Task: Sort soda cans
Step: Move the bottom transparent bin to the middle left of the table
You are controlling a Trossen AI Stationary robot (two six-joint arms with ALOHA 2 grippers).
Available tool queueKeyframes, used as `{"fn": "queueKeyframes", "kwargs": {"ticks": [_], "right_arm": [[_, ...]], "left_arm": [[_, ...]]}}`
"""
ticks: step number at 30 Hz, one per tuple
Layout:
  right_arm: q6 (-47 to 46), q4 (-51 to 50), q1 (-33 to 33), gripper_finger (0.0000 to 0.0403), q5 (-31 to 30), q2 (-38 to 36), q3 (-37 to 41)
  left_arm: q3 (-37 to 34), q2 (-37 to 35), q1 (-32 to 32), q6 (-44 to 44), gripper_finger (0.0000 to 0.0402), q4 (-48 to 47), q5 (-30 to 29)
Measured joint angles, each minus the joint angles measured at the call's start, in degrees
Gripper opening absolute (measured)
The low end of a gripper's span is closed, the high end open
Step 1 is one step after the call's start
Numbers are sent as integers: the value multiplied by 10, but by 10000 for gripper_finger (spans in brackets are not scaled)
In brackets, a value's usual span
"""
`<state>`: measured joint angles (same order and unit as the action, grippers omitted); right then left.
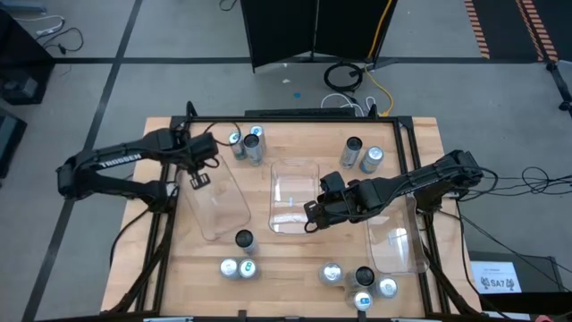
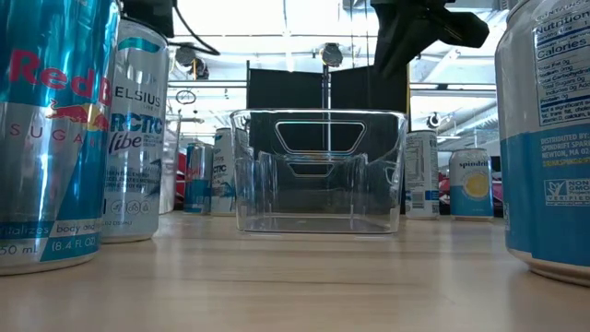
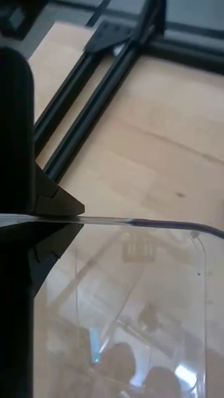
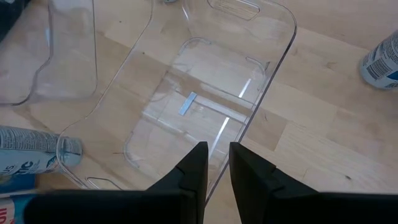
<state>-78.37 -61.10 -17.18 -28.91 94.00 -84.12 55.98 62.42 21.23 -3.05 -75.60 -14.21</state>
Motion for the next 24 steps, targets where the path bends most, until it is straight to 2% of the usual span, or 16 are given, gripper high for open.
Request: {"fn": "queueKeyframes", "kwargs": {"ticks": [14,24], "right_arm": [[2,0,0,59,0,0,0],[0,0,0,59,3,0,0]], "left_arm": [[81,162,13,178,8,91,21],[133,270,13,218,13,115,50]]}}
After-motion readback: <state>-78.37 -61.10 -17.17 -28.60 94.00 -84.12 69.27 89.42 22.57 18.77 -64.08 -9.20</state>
